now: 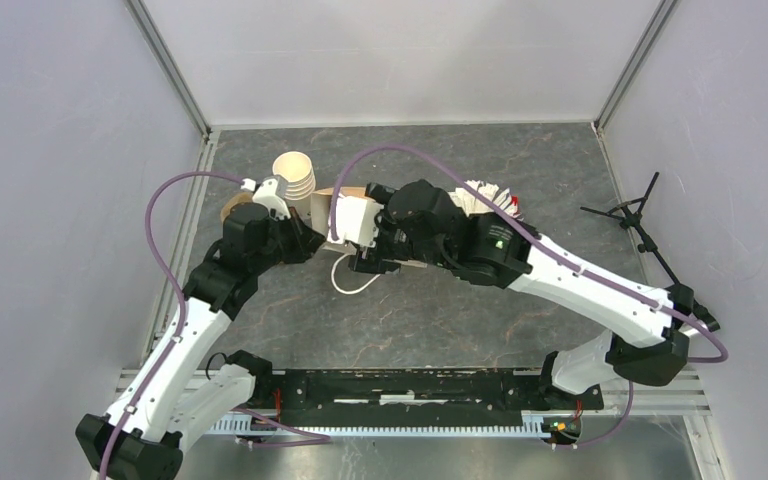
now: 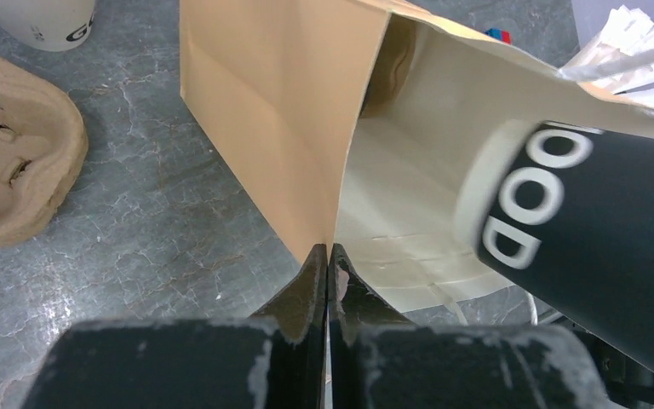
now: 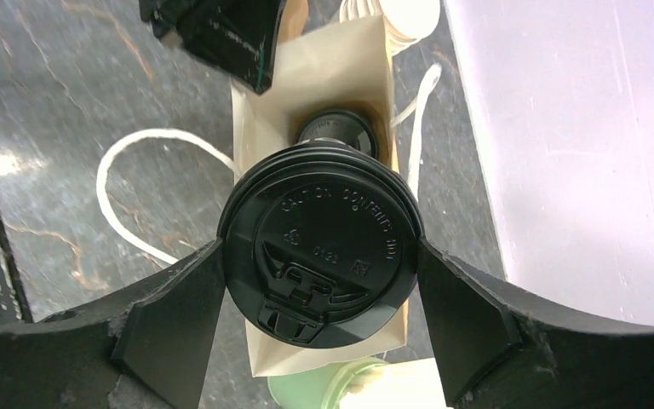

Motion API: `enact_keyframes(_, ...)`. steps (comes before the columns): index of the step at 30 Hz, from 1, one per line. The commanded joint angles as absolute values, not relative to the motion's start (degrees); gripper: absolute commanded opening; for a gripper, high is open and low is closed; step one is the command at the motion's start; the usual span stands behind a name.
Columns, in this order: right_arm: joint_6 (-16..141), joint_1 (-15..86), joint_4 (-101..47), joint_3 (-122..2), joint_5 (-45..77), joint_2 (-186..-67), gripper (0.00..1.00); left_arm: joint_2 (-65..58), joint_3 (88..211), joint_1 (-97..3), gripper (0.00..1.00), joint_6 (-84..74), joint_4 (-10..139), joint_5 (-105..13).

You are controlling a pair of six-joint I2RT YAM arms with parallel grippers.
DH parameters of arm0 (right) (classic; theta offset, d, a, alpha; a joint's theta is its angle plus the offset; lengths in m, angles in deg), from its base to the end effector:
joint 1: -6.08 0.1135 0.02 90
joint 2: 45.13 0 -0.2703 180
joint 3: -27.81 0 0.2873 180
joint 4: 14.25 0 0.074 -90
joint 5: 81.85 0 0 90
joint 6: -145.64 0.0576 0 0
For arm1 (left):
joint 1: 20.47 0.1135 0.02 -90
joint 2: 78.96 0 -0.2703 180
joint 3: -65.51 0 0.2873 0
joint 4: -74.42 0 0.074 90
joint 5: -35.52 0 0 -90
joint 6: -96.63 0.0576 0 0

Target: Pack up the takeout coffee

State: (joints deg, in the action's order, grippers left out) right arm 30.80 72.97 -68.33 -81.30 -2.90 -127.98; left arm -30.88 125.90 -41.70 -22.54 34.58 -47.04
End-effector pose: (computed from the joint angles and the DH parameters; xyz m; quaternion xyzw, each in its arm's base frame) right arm 0.1512 0.3263 0.4479 -0.5771 0.6292 0.1074 0.5093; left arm 0.2176 -0.0925 0.3153 -0.0255 0.8535 -0.2705 0.4446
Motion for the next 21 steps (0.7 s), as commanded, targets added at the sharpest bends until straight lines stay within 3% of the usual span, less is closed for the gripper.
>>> enact_keyframes(1,25.20,72.88,-63.20,-76.89,-5.10,-128.09,0.85,-32.37,125.25,-41.59,0.02,-19.42,35.08,-45.26)
enact_keyframes(7,20.72,72.87,-54.89,-68.44,-4.91,-127.83,0.85,-33.22,124.74,-41.61,0.02,-20.10,33.09,-43.10)
enact_keyframes(21,17.22,71.15,-46.66,-65.92,-5.16,-135.26,0.85,-35.10,122.49,-41.62,0.02,-17.72,34.24,-38.41)
